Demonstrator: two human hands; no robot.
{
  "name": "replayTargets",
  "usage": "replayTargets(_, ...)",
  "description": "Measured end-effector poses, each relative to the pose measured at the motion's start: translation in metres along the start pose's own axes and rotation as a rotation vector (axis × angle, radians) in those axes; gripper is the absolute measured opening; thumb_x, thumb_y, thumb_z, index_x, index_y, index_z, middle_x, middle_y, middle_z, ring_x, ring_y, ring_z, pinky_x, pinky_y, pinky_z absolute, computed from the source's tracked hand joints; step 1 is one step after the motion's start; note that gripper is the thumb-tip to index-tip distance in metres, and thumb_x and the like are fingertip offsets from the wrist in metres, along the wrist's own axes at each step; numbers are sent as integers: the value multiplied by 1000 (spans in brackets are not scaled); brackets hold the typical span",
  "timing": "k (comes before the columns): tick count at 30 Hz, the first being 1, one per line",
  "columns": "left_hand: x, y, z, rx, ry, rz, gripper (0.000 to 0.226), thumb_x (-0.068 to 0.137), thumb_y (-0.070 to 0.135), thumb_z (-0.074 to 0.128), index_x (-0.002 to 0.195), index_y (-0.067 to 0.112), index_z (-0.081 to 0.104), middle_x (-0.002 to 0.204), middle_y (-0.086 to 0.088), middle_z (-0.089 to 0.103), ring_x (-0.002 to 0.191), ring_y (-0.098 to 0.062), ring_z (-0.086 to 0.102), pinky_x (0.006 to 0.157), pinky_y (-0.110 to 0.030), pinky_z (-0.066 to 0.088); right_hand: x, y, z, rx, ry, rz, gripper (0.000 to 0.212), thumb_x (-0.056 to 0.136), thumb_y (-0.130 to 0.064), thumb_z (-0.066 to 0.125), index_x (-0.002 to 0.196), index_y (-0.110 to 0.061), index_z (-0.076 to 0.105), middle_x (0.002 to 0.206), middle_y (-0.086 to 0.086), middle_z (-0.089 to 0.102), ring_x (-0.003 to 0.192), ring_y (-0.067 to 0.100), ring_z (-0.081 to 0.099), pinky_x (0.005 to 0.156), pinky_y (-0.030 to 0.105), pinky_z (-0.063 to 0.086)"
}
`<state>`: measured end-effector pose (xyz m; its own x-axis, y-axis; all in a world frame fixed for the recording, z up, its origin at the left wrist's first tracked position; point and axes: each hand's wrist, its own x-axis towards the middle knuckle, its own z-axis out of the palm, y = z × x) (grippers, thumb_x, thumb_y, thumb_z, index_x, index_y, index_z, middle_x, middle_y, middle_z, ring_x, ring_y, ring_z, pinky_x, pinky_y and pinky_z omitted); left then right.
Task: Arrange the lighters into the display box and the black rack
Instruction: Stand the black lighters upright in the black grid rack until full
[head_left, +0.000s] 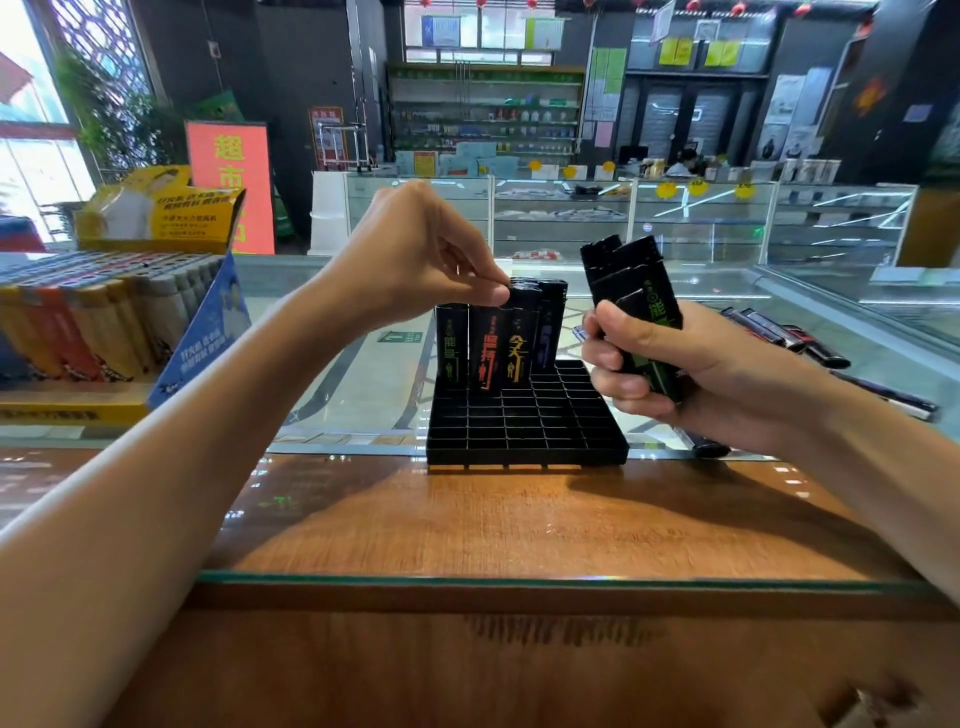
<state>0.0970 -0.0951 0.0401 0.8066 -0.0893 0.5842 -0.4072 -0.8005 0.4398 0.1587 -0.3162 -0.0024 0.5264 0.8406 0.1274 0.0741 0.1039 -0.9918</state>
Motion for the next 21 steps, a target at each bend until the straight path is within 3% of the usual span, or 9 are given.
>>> replayTargets(4, 2, -2, -2, 59, -74, 13, 17, 68, 20, 79, 82, 11, 76, 76, -6, 69, 65, -18, 57, 60, -30, 50, -2, -4, 0, 130, -17, 49, 25, 79, -26, 61, 94, -10, 49, 73, 1, 48, 59, 12, 44, 46, 18, 35)
replayTargets(7, 2, -4, -4, 103, -96, 25, 18, 70, 22, 78, 84, 10, 76, 75, 0, 65, 64, -9, 53, 57, -17, 41, -3, -6, 0, 235, -70, 94, 33, 73, -25, 57, 99, -7, 48, 78, 5, 50, 63, 15, 47, 51, 22, 39)
replayTargets(11, 2, 1, -4, 59, -57, 78, 17, 76, 24, 73, 89, 12, 74, 79, 0, 67, 68, -12, 56, 57, -20, 45, -1, -3, 3, 223, -144, 64, 23, 86, -22, 51, 103, -10, 41, 82, 6, 51, 66, 13, 49, 53, 19, 40)
replayTargets(14, 0, 11, -2, -76, -29, 141, 30, 78, 31, 67, 100, 11, 70, 83, 0, 70, 71, -17, 64, 61, -27, 52, 0, 1, 5, 127, -137, -17, 17, 93, -23, 48, 99, -8, 47, 86, 8, 50, 66, 11, 49, 53, 16, 42)
replayTargets(17, -3, 18, -1, -228, -87, 144, 35, 77, 29, 65, 101, 4, 69, 87, -1, 72, 75, -16, 70, 70, -23, 57, 0, 4, 6, 104, -114, -66, 21, 93, -23, 48, 105, -5, 49, 88, 9, 51, 68, 11, 51, 55, 17, 44)
replayTargets(21, -4, 19, -3, -305, -147, 118, 30, 77, 24, 67, 102, 8, 69, 86, 5, 74, 75, -13, 70, 68, -19, 55, 2, 2, 5, 140, -90, -107, 22, 94, -21, 46, 105, -2, 49, 87, 10, 53, 70, 14, 53, 57, 19, 45)
